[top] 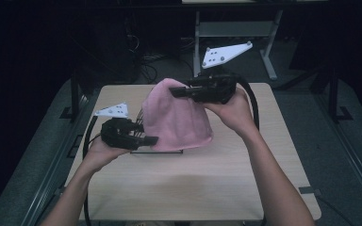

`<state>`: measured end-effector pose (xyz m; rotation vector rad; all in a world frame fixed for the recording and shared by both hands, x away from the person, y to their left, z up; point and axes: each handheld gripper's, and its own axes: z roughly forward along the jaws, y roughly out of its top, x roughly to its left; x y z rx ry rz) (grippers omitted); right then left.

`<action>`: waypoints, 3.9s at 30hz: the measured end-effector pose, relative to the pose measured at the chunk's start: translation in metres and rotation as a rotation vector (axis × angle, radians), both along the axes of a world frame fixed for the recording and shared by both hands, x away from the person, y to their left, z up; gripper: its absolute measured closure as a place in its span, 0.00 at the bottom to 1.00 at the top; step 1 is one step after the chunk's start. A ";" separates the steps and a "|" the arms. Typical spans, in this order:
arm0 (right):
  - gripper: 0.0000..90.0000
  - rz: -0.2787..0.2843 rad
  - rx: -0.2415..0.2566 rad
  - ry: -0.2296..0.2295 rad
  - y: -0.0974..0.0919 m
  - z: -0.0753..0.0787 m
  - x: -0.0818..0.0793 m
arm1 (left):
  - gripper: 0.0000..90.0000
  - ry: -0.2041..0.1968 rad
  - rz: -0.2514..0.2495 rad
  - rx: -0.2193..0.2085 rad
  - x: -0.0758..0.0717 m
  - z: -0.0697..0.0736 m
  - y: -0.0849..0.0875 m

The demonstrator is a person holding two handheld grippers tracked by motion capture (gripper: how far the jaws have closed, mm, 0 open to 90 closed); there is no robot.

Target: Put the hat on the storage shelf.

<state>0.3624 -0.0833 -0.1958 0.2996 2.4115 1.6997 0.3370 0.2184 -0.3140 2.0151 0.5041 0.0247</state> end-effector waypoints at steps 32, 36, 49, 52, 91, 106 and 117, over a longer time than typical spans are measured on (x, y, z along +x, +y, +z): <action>0.83 -0.103 0.021 0.044 0.009 -0.007 0.060 | 0.90 -0.085 0.234 0.092 0.059 0.031 0.038; 0.83 -0.111 0.012 0.049 0.013 -0.011 0.069 | 0.90 -0.081 0.256 0.089 0.066 0.029 0.042; 0.84 -0.137 0.004 0.053 0.016 -0.013 0.092 | 0.89 -0.095 0.272 0.108 0.077 0.029 0.040; 0.83 -0.135 0.022 0.061 0.014 -0.013 0.098 | 0.89 -0.102 0.272 0.113 0.078 0.030 0.038; 0.81 -0.008 -0.133 0.079 0.059 -0.043 0.058 | 0.89 -0.069 0.252 0.237 0.050 -0.022 0.058; 0.80 0.033 -0.214 0.142 0.074 -0.066 0.056 | 0.89 -0.014 0.246 0.308 0.050 -0.051 0.062; 0.78 0.038 -0.251 0.166 0.078 -0.081 0.057 | 0.89 -0.024 0.223 0.393 0.050 -0.064 0.056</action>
